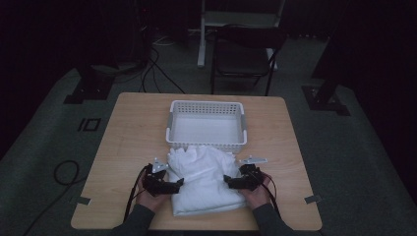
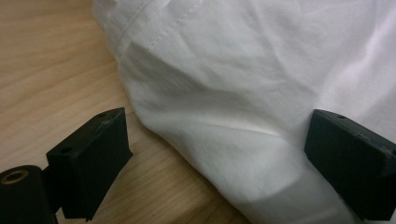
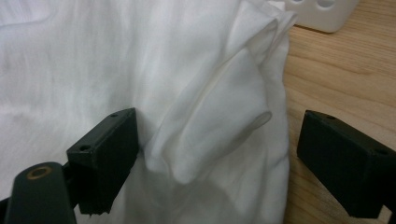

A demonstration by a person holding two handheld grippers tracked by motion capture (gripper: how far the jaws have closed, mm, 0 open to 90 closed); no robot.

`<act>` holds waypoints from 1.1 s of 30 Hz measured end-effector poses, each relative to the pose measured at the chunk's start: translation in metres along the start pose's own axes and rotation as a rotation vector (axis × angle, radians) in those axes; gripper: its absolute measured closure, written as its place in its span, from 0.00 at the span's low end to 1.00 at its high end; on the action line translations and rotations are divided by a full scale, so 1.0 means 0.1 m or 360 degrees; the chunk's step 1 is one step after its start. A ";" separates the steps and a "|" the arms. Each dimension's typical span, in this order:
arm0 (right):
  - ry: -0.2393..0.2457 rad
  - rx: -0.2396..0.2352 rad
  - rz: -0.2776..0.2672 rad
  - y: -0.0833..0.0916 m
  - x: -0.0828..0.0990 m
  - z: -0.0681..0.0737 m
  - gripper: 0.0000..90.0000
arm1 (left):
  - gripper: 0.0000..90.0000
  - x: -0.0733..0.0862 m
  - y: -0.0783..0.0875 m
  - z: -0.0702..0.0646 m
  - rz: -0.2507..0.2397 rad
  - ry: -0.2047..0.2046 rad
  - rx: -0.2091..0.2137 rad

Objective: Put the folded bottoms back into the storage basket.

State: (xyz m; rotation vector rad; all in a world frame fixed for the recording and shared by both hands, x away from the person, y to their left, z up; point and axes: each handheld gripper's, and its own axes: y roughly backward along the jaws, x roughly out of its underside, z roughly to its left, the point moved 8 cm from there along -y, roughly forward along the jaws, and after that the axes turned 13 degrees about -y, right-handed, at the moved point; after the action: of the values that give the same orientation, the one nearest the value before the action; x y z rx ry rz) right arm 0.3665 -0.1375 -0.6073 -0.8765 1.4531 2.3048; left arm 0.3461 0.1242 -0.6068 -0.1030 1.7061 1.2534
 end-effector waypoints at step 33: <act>0.0030 -0.0265 0.0059 -0.06 0.01 0.23 0.86 | 0.80 -0.08 -0.02 -0.19 -0.0096 -0.0049 0.0285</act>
State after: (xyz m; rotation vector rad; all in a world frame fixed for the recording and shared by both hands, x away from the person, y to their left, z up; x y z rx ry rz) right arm 0.3608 -0.1147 -0.6049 -0.9250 1.3099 2.4797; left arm 0.3392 0.1051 -0.6028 -0.0282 1.7675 1.0478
